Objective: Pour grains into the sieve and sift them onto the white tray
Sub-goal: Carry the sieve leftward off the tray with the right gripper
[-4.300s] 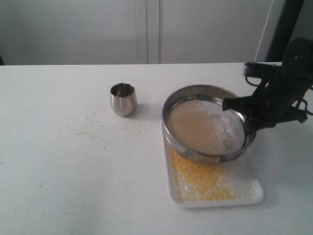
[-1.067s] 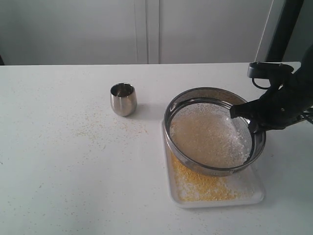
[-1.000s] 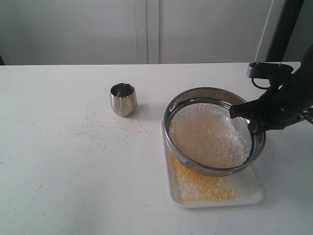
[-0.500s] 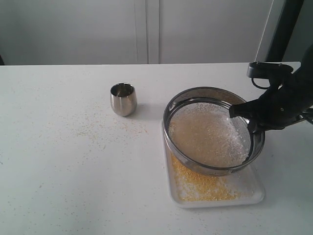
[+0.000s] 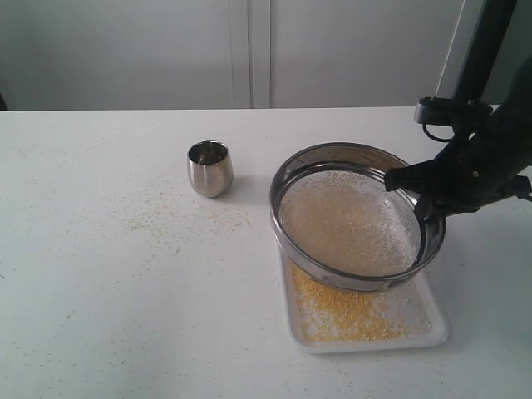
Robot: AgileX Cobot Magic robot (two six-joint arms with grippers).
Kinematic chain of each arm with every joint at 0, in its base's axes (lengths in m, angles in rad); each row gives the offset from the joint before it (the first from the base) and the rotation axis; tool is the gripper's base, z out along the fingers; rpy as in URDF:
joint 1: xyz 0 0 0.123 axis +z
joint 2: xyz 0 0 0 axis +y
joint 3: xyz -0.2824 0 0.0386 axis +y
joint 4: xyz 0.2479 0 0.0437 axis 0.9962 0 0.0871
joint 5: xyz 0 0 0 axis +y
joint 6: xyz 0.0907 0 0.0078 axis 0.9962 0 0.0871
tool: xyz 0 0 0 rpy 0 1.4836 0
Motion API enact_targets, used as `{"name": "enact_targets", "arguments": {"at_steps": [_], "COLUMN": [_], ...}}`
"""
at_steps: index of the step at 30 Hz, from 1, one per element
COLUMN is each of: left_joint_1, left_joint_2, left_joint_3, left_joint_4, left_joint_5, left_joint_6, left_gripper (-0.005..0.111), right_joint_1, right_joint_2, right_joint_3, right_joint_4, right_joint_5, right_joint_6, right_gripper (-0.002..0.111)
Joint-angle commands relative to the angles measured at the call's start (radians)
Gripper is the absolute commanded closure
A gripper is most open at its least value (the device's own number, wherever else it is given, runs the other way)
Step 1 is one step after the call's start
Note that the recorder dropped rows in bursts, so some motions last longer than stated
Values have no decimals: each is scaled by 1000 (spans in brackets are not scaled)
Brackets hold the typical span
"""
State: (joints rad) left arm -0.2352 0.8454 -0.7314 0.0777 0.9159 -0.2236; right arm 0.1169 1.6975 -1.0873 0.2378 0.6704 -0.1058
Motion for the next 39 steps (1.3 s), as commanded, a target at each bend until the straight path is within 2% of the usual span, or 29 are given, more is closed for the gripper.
{"name": "enact_targets", "arguments": {"at_steps": [1,18,33,39], "left_joint_1": [3,3,3,3], "left_joint_2": [-8,-8,-8,-8], "left_joint_3": [2,2,2,2], "left_joint_4": [1,1,1,1], "left_joint_5": [12,12,12,12], "left_joint_6": [3,3,3,3], "left_gripper": [107,107,107,107], "right_joint_1": [33,188,285,341], "right_joint_2": [-10,-10,-5,68], "right_joint_3": [-45,-70,-156,-233], "right_joint_4": [40,42,37,37], "right_joint_5": [40,39,40,80], "right_joint_6": [8,8,38,60], "right_gripper": [108,108,108,108]}}
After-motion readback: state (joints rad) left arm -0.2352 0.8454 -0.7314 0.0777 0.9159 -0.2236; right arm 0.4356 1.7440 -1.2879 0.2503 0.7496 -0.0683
